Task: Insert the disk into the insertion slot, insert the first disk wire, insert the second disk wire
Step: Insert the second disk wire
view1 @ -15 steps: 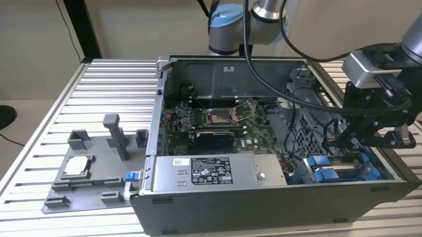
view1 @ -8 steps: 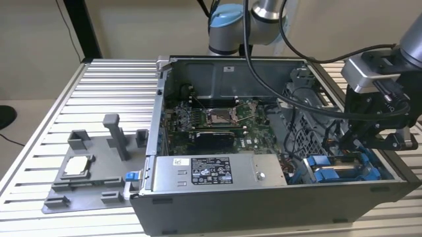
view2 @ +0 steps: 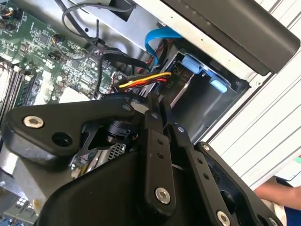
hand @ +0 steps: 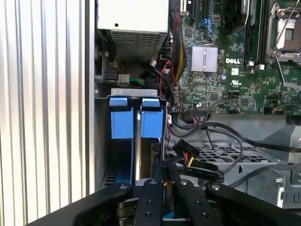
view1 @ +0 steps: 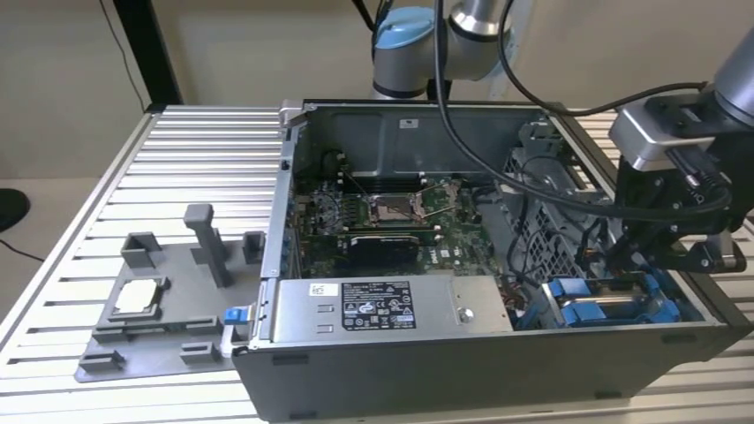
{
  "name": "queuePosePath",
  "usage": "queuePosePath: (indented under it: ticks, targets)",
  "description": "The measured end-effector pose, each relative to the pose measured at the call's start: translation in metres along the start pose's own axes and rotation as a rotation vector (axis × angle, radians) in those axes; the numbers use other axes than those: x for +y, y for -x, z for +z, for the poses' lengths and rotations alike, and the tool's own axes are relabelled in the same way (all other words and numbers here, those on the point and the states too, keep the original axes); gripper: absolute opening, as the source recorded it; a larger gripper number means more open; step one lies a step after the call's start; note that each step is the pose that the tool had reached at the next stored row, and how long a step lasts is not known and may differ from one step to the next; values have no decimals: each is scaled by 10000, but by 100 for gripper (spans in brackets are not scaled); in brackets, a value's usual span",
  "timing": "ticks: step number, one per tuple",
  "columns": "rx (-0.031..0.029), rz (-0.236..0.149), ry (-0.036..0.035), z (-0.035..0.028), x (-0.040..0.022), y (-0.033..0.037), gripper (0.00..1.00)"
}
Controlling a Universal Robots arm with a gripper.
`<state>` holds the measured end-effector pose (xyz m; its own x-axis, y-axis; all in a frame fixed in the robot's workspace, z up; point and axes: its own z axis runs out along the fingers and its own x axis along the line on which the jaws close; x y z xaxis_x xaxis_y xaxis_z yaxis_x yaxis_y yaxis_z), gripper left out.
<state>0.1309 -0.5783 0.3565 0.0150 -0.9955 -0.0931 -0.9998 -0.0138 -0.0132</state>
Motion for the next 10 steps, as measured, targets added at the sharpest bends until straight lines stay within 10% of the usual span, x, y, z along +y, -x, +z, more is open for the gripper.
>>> queuePosePath:
  ticks: [10]
  targets:
    - [4,-13,-134,71,26,-39,0]
